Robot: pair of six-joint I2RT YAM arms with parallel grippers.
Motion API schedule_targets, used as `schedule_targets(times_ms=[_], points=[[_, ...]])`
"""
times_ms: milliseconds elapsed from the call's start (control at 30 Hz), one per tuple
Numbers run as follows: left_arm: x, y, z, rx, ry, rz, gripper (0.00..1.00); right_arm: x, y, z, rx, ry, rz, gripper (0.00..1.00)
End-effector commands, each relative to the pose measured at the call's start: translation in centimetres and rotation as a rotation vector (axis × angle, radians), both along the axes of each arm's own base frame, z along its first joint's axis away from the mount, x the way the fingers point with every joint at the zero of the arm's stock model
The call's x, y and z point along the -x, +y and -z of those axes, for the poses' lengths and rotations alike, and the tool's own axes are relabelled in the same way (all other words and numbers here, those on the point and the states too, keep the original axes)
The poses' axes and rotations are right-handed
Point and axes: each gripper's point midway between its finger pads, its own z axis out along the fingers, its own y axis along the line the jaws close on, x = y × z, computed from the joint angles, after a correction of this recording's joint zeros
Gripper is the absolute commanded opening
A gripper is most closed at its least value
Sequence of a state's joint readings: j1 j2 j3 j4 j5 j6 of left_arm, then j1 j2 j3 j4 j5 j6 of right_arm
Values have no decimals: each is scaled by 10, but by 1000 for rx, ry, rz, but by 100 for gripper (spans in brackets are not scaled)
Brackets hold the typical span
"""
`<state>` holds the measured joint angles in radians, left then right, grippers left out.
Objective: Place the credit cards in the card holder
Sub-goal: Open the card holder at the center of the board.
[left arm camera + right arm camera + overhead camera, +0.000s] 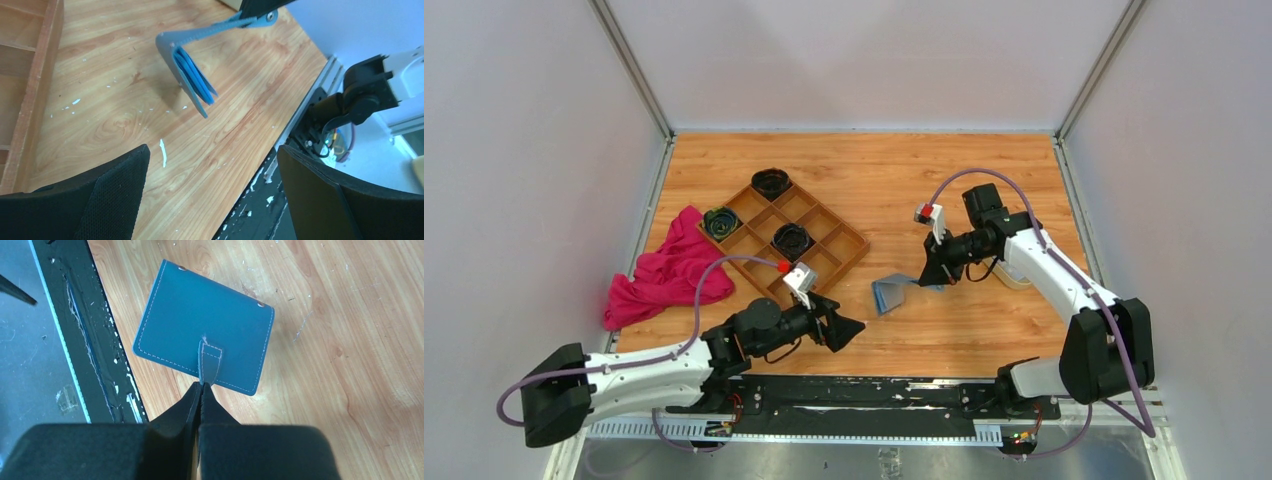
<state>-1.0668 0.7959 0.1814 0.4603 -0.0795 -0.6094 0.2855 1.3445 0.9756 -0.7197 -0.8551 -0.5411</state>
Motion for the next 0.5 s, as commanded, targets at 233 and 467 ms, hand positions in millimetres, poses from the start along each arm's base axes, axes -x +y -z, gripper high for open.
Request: schedule_targets(times_ms=[233, 467], points=[[-26, -27, 16, -168, -29, -115, 100, -4, 3, -5, -45, 63, 54, 0], [-44, -35, 25, -227, -66, -170, 100, -3, 5, -6, -56, 62, 46, 0]])
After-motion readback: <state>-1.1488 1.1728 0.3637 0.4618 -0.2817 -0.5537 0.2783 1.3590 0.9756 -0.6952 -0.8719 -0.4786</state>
